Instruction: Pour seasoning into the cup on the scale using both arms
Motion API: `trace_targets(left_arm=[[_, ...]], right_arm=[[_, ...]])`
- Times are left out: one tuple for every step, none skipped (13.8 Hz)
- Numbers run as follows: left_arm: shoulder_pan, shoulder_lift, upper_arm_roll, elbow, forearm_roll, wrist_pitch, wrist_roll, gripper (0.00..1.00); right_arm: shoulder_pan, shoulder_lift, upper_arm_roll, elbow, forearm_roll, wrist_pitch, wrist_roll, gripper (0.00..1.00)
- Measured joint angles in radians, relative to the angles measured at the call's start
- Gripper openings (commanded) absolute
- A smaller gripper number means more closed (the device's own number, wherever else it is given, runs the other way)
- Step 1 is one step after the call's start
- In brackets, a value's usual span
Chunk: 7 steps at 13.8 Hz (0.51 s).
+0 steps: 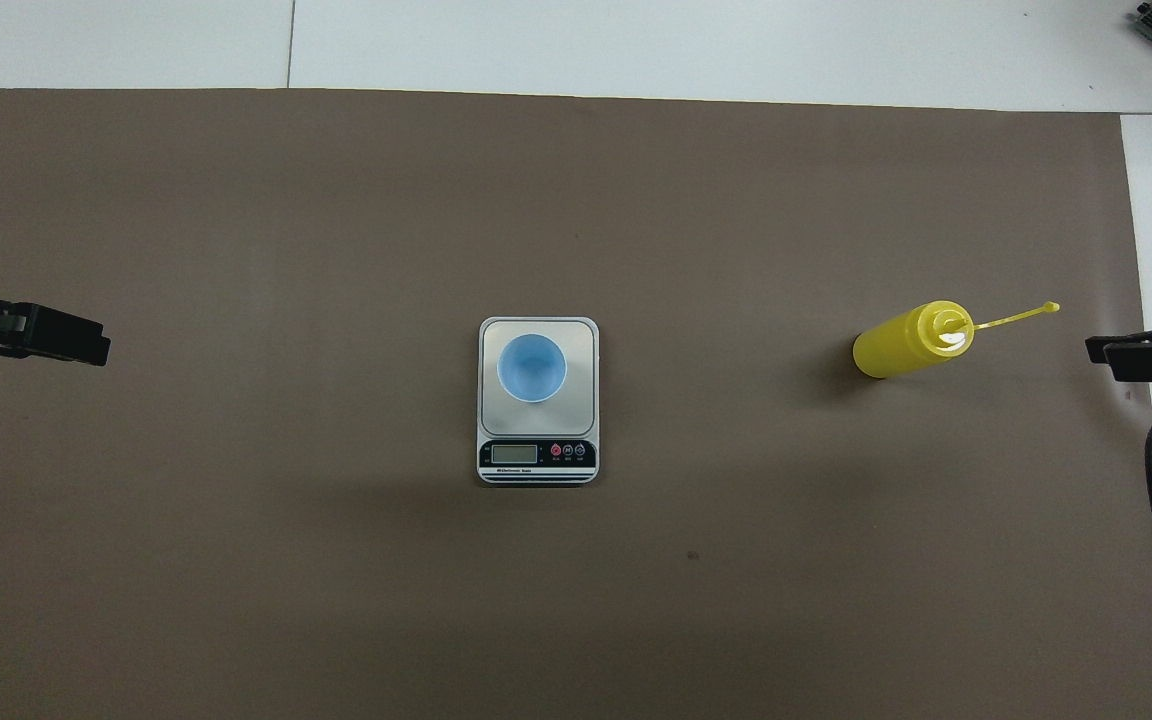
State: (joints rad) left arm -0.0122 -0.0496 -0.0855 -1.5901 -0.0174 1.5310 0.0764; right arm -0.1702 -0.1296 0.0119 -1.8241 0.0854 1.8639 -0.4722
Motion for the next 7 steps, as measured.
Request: trace_targets(left_arm=[[0.000,0.000,0.000,0.000,0.000,0.000,0.000,1.00],[0.000,0.000,0.000,0.000,0.000,0.000,0.000,1.00],[0.000,0.000,0.000,0.000,0.000,0.000,0.000,1.00],[0.000,0.000,0.000,0.000,0.000,0.000,0.000,1.00],[0.000,0.000,0.000,0.000,0.000,0.000,0.000,1.00],[0.000,0.000,0.000,0.000,0.000,0.000,0.000,1.00],[0.000,0.000,0.000,0.000,0.000,0.000,0.000,1.00]], right_arm=[[0.019,0.002,0.000,0.022,-0.021,-0.017,0.081,1.00],[0.037,0.005,0.000,0.046,-0.047,-0.034,0.151,1.00],[0.057,0.011,0.000,0.075,-0.081,-0.059,0.209,1.00],[0.077,0.019,0.001,0.105,-0.116,-0.085,0.245,1.00],[0.100,0.029,0.001,0.135,-0.149,-0.111,0.273,1.00],[0.118,0.041,0.001,0.165,-0.170,-0.134,0.298,1.00],[0.127,0.055,0.001,0.200,-0.175,-0.159,0.314,1.00]])
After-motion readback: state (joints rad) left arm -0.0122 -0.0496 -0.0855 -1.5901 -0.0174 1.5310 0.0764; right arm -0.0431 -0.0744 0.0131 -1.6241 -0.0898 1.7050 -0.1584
